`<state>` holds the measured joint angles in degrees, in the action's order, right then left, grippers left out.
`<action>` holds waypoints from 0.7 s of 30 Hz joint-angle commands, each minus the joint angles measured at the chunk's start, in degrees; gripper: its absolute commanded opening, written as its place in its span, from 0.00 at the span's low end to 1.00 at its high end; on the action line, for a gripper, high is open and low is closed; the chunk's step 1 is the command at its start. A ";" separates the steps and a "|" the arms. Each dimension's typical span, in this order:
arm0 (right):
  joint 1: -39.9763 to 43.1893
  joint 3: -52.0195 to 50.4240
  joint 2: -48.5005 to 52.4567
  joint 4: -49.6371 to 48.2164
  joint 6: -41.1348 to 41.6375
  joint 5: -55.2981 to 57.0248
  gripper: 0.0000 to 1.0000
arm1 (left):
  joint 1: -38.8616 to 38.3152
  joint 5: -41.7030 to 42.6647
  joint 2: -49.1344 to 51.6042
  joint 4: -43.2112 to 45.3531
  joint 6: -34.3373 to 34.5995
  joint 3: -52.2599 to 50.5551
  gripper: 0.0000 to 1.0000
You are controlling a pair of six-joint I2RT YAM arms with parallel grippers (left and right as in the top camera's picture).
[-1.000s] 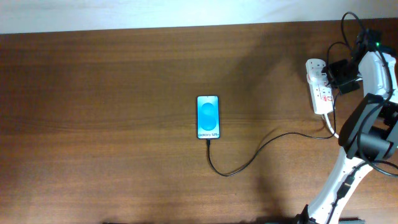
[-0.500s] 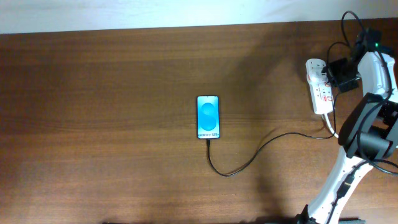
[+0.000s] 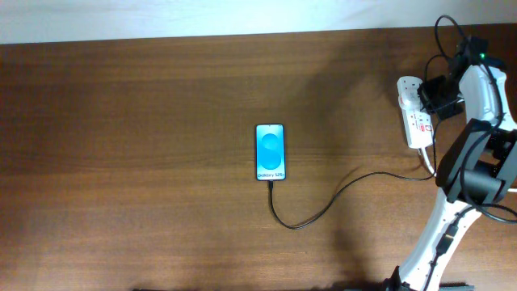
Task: Plug charger to phone and switch on socket
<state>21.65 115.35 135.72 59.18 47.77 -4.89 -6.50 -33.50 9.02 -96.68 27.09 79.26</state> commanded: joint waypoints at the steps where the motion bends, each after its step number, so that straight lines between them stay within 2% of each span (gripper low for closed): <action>1: -1.79 -0.70 5.90 0.20 -0.35 -1.70 0.04 | 0.28 -0.81 -0.68 -0.02 0.48 -0.04 0.99; 10: -0.55 -0.70 9.42 3.48 -1.42 -10.25 0.04 | 0.28 -0.81 -0.68 -0.02 0.48 -0.04 0.99; 13: -0.33 -0.44 9.20 6.54 -4.04 -3.50 0.04 | 0.28 -0.81 -0.68 -0.02 0.48 -0.04 0.99; 21: 5.79 9.79 3.67 19.26 -5.60 -0.92 0.04 | 0.28 -0.81 -0.68 0.00 0.48 -0.04 0.99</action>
<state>25.10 121.49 138.74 76.20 43.55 -8.78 -6.50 -33.50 9.02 -96.68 27.09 79.26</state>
